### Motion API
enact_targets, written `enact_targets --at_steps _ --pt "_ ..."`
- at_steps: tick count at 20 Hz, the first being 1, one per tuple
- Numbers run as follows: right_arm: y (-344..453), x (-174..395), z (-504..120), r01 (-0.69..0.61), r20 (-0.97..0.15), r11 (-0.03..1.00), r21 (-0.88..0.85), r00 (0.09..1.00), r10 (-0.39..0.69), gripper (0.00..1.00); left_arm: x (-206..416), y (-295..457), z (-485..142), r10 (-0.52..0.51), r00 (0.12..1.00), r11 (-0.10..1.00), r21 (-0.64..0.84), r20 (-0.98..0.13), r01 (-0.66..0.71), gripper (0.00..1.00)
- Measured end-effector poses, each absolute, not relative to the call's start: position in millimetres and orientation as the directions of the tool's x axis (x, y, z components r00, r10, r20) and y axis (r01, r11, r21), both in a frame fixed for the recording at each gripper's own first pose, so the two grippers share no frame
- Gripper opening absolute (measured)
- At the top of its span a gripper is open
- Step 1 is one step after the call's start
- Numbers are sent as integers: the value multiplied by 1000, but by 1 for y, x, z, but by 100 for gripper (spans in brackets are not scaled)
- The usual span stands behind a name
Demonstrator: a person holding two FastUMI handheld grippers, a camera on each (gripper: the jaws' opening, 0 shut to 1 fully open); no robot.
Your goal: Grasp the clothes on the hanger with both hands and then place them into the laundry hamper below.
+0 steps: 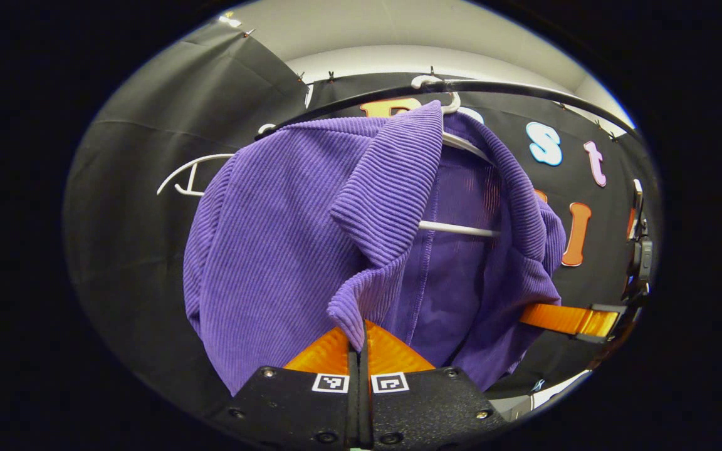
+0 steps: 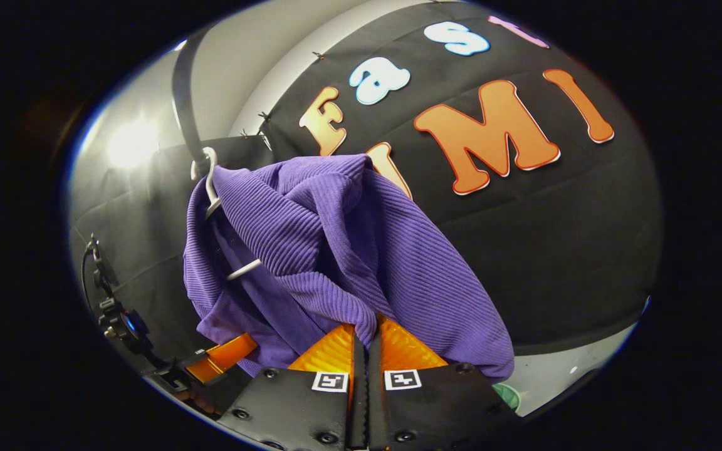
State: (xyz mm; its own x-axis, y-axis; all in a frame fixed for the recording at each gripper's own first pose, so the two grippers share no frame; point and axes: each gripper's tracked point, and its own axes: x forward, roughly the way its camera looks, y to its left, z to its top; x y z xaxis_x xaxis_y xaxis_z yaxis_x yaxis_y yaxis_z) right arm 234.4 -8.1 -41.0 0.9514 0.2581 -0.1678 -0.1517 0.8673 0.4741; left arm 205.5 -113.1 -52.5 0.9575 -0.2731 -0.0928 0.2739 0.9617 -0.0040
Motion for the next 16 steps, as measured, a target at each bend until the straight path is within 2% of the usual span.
enact_targets --at_steps 3,8,12,16 --pt "-18 237 -32 -120 -145 874 472 967 211 8 206 -99 -46 -314 944 948 30 -97 318 0" --pt "-36 239 -7 -89 -100 840 535 981 167 7 206 -69 -20 -347 934 938 -14 -89 347 0" --pt "-62 251 19 -88 -53 820 566 988 142 7 207 -31 26 -327 945 945 -19 -11 327 0" --pt "-88 266 57 -106 14 791 602 992 122 8 213 -4 54 -297 955 953 -66 5 296 0"
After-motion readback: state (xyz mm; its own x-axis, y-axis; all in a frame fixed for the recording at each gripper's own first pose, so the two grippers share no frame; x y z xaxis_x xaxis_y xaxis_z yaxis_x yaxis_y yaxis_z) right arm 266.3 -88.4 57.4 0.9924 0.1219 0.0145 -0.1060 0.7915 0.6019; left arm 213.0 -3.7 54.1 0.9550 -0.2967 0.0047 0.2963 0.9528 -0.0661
